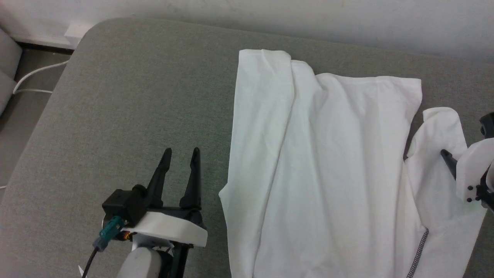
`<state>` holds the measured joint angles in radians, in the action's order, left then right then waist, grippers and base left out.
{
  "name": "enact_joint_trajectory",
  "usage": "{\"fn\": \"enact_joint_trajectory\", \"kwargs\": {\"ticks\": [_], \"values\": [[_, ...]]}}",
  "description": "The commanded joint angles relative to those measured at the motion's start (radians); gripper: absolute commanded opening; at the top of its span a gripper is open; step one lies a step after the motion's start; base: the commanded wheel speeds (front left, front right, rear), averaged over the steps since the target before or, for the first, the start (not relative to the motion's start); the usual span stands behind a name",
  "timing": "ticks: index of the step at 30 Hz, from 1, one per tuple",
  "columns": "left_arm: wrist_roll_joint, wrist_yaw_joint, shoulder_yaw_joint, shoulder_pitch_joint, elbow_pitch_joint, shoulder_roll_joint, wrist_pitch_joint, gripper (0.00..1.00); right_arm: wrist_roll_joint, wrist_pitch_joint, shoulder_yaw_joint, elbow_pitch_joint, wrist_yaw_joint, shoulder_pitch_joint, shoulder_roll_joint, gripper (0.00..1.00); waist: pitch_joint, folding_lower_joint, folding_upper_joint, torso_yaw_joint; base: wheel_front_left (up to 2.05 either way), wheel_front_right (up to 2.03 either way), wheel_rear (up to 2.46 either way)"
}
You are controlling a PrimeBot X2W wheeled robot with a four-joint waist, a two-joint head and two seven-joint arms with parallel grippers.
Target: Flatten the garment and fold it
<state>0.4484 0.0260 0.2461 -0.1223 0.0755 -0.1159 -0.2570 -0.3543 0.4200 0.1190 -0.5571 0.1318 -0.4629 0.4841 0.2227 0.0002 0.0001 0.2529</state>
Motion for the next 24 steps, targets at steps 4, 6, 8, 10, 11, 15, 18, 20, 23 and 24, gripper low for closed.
{"fn": "enact_joint_trajectory", "kwargs": {"ticks": [4, 6, 8, 10, 11, 15, 18, 20, 23, 24], "values": [[-0.031, -0.032, -0.031, 0.008, 0.015, 0.025, -0.005, 1.00, -0.029, -0.039, 0.041, -0.105, -0.001, -0.040, 0.011, 1.00, 0.028, -0.0002, -0.0001, 0.032, 0.00, 0.00, 0.00], [-0.039, -0.042, -0.042, 0.009, 0.020, 0.033, -0.005, 1.00, -0.047, -0.054, 0.059, -0.142, -0.001, -0.043, 0.013, 0.18, 0.028, -0.0002, -0.0001, 0.032, 0.00, 0.00, 0.00], [-0.046, -0.049, -0.052, 0.010, 0.028, 0.041, -0.005, 1.00, -0.068, -0.081, 0.078, -0.163, -0.001, -0.042, 0.017, 0.00, 0.023, -0.0002, -0.0001, 0.028, 0.00, 0.00, 0.00], [-0.052, -0.057, -0.062, 0.014, 0.038, 0.046, -0.005, 1.00, -0.088, -0.125, 0.071, -0.182, -0.001, -0.043, 0.026, 0.00, 0.012, -0.0002, -0.0001, 0.019, 0.00, 0.00, 0.00], [-0.054, -0.062, -0.066, 0.016, 0.042, 0.048, -0.005, 1.00, -0.098, -0.150, 0.063, -0.190, -0.001, -0.042, 0.029, 0.00, 0.004, -0.0002, -0.0001, 0.014, 0.00, 0.00, 0.00], [-0.062, -0.075, -0.088, 0.030, 0.058, 0.053, -0.005, 1.00, -0.131, -0.239, 0.009, -0.207, -0.001, -0.033, 0.045, 0.00, -0.036, -0.0002, -0.0001, -0.015, 0.00, 0.00, 0.00], [-0.060, -0.085, -0.105, 0.044, 0.066, 0.056, -0.005, 1.00, -0.136, -0.284, -0.033, -0.217, -0.001, -0.019, 0.057, 0.00, -0.069, -0.0002, -0.0001, -0.041, 0.00, 0.00, 0.00], [-0.063, -0.091, -0.110, 0.052, 0.073, 0.057, -0.005, 1.00, -0.141, -0.311, -0.065, -0.211, -0.001, -0.007, 0.052, 0.00, -0.092, -0.0002, -0.0001, -0.054, 0.00, 0.00, 0.00], [-0.063, -0.098, -0.118, 0.061, 0.079, 0.059, -0.005, 1.00, -0.147, -0.345, -0.100, -0.168, -0.001, 0.014, 0.037, 0.00, -0.119, -0.0002, -0.0001, -0.066, 0.00, 0.00, 0.00], [-0.063, -0.100, -0.121, 0.064, 0.080, 0.059, -0.005, 1.00, -0.143, -0.355, -0.110, -0.146, -0.001, 0.022, 0.031, 0.00, -0.127, -0.0002, -0.0001, -0.069, 0.00, 0.00, 0.00]]}}
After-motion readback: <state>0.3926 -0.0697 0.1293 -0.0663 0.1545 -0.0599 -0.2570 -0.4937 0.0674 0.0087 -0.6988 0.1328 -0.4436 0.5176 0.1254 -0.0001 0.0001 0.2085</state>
